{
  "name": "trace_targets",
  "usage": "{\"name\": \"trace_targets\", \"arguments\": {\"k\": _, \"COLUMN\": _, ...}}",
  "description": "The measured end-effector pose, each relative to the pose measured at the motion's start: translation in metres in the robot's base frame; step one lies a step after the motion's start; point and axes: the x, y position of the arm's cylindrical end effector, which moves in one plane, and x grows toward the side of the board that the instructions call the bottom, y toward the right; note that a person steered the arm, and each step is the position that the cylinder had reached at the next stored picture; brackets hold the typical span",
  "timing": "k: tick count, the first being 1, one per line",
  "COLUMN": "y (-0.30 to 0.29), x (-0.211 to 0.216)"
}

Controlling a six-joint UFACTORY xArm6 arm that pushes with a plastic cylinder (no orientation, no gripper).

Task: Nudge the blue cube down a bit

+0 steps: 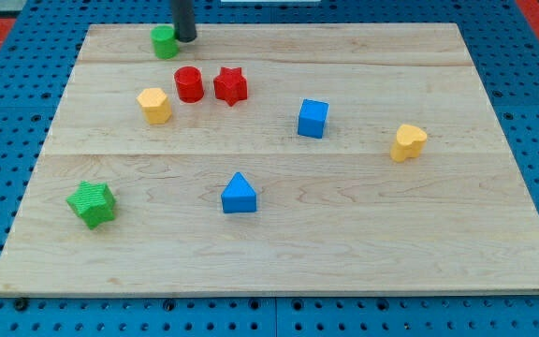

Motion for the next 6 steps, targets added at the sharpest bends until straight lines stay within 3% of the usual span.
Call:
{"name": "trace_targets", "arguments": {"k": 3, "y": -0.004, "x": 0.005}}
{"name": "trace_targets", "arguments": {"k": 4, "y": 0.037, "x": 0.008}}
{"name": "trace_targets", "arguments": {"k": 5, "y": 0.171, "x": 0.008}}
{"name": "trace_targets", "arguments": {"k": 6, "y": 0.244, "x": 0.081}}
